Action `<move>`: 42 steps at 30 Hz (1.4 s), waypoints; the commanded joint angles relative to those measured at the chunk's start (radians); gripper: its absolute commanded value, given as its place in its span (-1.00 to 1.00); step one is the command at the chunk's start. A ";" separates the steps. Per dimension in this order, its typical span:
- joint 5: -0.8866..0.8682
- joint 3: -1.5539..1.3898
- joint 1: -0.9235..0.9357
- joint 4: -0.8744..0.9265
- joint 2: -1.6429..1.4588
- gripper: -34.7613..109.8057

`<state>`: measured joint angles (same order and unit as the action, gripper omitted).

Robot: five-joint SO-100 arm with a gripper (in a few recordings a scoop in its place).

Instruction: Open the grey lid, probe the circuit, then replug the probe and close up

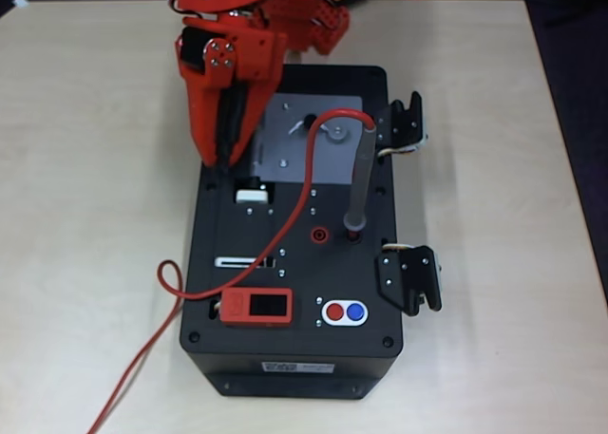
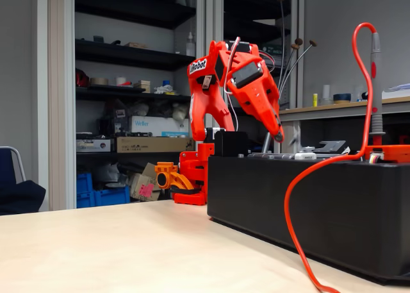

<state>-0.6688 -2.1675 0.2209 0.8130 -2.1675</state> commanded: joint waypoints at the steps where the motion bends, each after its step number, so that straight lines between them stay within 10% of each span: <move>1: -0.051 0.009 -0.021 0.009 -0.048 -0.52; 24: -0.992 -0.158 -0.299 -0.199 -0.407 -0.52; 42: -1.457 -0.739 -0.278 -0.994 -0.824 -0.51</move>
<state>-2.0325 -2.8731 -0.0307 -0.1120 -2.9360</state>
